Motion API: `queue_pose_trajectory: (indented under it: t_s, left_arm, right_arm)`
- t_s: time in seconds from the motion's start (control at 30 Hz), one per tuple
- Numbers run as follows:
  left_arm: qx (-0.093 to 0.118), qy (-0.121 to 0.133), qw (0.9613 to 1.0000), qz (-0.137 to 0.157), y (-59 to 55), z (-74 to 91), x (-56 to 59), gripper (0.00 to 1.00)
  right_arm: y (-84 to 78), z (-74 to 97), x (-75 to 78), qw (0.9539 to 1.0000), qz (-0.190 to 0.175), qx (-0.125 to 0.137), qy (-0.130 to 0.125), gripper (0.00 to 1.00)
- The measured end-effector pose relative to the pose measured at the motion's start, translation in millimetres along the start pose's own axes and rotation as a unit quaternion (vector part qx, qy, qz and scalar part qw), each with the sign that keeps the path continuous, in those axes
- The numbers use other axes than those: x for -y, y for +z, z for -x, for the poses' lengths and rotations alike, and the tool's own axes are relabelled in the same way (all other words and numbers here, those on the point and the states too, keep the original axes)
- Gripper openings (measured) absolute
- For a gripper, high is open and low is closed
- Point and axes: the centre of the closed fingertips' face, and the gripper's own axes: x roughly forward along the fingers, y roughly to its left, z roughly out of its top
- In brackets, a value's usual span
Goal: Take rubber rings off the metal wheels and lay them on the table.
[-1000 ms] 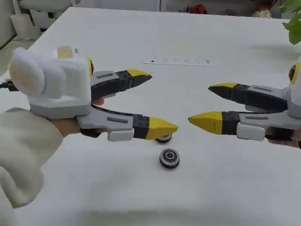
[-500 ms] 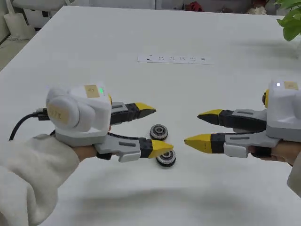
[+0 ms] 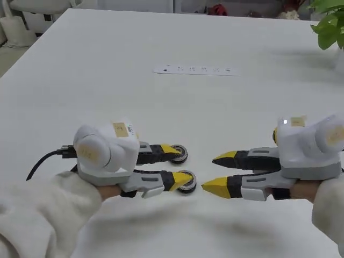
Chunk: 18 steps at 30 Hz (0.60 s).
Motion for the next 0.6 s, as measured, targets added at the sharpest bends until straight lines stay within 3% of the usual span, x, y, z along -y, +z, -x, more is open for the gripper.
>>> queue_pose_trajectory:
  t_s: [0.13, 0.4, 0.5, 0.6]
  left_arm:
    - [-0.017, -0.008, 0.9998, 0.0, -12.0, -4.6, 3.2, 0.23]
    - [-0.033, -0.006, 0.9994, 0.009, -22.1, -7.3, 3.8, 0.16]
    - [-0.03, -0.006, 0.9993, 0.024, -23.1, -6.4, 3.8, 0.14]
    - [-0.033, -0.007, 0.9993, 0.014, -23.2, -5.7, 4.5, 0.14]
  right_arm:
    - [-3.2, -3.0, -3.9, 0.9999, -0.006, -0.005, 0.007, 0.36]
    - [-14.1, -10.1, -4.0, 0.9997, -0.005, -0.02, 0.01, 0.35]
    - [-18.5, -12.8, -4.6, 0.9995, -0.005, -0.029, 0.011, 0.33]
    - [-20.3, -13.8, -5.3, 0.9995, -0.011, -0.028, 0.012, 0.32]
